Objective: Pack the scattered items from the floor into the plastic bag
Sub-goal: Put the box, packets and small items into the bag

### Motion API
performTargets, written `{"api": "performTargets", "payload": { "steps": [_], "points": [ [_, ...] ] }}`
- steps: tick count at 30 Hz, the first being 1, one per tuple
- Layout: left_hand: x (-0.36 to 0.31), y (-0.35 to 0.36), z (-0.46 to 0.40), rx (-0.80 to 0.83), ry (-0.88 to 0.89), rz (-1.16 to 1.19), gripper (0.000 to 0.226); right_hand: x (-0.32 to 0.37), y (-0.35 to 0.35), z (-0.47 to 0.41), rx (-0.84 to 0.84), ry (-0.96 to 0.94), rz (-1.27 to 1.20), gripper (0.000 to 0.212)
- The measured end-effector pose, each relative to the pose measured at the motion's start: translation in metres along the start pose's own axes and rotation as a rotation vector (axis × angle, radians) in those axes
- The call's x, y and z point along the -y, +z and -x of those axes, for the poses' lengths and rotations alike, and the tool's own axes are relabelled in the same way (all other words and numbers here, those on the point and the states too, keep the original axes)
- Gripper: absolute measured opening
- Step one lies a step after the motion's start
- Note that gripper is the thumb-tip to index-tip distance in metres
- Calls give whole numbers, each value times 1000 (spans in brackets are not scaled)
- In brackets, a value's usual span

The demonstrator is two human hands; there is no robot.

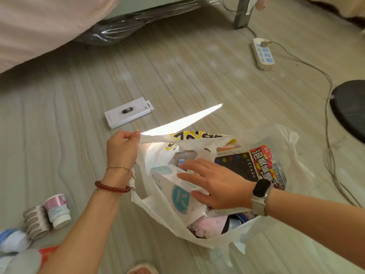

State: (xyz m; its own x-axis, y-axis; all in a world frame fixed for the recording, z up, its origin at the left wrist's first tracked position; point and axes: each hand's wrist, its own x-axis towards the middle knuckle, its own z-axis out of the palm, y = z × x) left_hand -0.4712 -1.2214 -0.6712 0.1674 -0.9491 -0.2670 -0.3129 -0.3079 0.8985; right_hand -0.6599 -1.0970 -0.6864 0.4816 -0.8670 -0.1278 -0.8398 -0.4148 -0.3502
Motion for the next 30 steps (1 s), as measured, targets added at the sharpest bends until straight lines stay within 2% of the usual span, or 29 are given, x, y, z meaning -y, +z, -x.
{"api": "performTargets", "payload": {
  "steps": [2,4,6,7,9,11,13,15,16,18,21,23,25,27,30],
  "points": [
    [6,-2,3,-15,46,-91,21,-17,0,-1,-91,41,299,51],
    [6,-2,7,-46,143,-183,18,-32,-9,-11,-144,250,422,58],
    [3,-4,15,-82,250,-291,20,-43,-13,-21,-40,402,342,56],
    [3,-5,19,-61,284,-341,21,-46,-11,-22,79,425,245,52],
    [3,-8,25,115,291,-419,21,-43,0,-19,340,367,134,46],
    [4,-12,27,390,231,-537,18,-38,6,-18,501,292,148,42],
    [6,-17,25,600,179,-700,19,-39,3,-20,546,296,101,42],
    [11,-22,19,691,178,-847,27,-42,-3,-24,502,325,71,41],
    [15,-24,13,701,181,-869,31,-43,-5,-28,414,329,108,38],
    [23,-31,-2,634,180,-783,27,-41,-12,-41,182,308,202,34],
    [44,-41,-37,354,210,-642,10,-28,-26,-71,-48,279,46,30],
    [67,-45,-66,204,208,-647,15,-17,-32,-94,-77,216,-13,35],
    [88,-45,-93,137,201,-701,25,-9,-29,-118,-68,145,-18,39],
    [107,-38,-117,133,208,-769,38,-4,-18,-143,-64,106,-13,40],
    [129,-21,-146,193,232,-817,51,0,5,-179,-27,152,2,40]
  ]
}}
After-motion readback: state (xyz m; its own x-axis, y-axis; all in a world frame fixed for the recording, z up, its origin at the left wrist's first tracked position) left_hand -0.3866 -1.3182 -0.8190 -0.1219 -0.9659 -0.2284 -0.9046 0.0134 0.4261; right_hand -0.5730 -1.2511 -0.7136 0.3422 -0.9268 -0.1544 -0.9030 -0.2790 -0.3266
